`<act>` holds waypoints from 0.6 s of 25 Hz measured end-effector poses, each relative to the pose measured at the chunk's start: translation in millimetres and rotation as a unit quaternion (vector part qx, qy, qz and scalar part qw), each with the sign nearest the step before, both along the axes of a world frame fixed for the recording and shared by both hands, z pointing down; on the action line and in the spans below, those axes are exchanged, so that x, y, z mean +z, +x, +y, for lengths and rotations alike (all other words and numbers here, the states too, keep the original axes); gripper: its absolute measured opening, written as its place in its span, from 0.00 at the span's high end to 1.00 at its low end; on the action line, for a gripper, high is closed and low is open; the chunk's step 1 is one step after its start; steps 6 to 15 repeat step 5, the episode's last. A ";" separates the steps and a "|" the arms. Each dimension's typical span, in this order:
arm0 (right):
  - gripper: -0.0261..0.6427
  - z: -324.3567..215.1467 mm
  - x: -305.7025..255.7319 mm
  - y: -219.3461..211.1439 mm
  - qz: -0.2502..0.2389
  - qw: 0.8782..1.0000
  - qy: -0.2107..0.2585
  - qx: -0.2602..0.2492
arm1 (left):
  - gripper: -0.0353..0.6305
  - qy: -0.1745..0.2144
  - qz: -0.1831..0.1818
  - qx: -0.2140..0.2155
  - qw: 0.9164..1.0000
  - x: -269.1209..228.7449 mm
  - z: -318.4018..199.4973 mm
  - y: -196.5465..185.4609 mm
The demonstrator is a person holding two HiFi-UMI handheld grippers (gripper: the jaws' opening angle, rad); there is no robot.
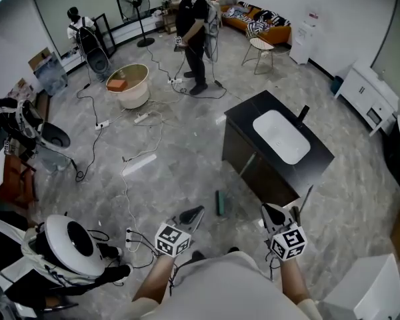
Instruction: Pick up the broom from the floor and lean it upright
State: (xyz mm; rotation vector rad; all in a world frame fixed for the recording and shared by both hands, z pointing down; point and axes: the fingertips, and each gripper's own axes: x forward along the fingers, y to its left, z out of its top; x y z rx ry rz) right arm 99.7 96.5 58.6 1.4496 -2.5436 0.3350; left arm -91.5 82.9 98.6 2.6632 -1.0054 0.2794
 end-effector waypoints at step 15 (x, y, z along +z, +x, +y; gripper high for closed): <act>0.96 -3.4 -0.2 7.9 -0.004 1.000 0.000 0.002 | 0.93 0.004 -0.002 -0.004 1.000 -2.1 -2.3 6.7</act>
